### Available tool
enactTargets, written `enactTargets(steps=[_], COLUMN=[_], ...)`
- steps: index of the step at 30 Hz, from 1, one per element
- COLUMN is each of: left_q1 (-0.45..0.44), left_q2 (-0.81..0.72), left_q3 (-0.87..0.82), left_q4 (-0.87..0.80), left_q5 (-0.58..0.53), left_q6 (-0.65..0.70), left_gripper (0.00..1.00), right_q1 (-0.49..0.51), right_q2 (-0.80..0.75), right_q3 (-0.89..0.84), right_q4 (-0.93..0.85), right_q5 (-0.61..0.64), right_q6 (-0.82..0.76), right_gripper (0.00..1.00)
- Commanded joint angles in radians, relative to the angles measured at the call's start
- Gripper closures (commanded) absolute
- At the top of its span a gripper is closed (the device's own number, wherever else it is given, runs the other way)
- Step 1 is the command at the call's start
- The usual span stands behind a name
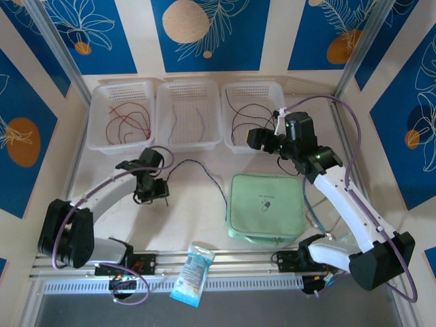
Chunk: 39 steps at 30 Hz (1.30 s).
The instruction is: Untangle the cables
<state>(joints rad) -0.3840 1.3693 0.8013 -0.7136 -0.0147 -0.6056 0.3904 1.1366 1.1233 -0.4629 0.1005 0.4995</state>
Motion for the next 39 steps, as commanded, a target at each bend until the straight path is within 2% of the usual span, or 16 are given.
enactTargets(steps=[1, 15, 21, 27, 34, 39], left_q1=[-0.025, -0.067, -0.108, -0.109, -0.107, -0.107], left_q2=[0.031, 0.169, 0.212, 0.128, -0.018, -0.118], left_q3=[-0.019, -0.068, -0.072, -0.059, 0.068, 0.165], left_q4=[0.059, 0.185, 0.175, 0.148, -0.021, -0.111], left_q5=[0.010, 0.013, 0.010, -0.016, -0.093, -0.080], left_q6=[-0.029, -0.049, -0.053, -0.032, 0.101, 0.188], left_gripper=[0.52, 0.65, 0.88, 1.00, 1.00, 1.00], right_q1=[0.001, 0.004, 0.005, 0.004, 0.016, 0.034], right_q2=[-0.019, -0.011, -0.012, -0.024, -0.031, -0.038], right_q3=[-0.014, -0.002, 0.007, 0.004, -0.007, -0.041], right_q4=[0.008, 0.000, -0.009, -0.013, 0.003, 0.052], right_q5=[0.003, 0.005, 0.005, 0.010, 0.002, -0.006], right_q6=[0.008, 0.005, 0.005, 0.004, 0.008, 0.004], right_gripper=[0.23, 0.23, 0.23, 0.23, 0.23, 0.23])
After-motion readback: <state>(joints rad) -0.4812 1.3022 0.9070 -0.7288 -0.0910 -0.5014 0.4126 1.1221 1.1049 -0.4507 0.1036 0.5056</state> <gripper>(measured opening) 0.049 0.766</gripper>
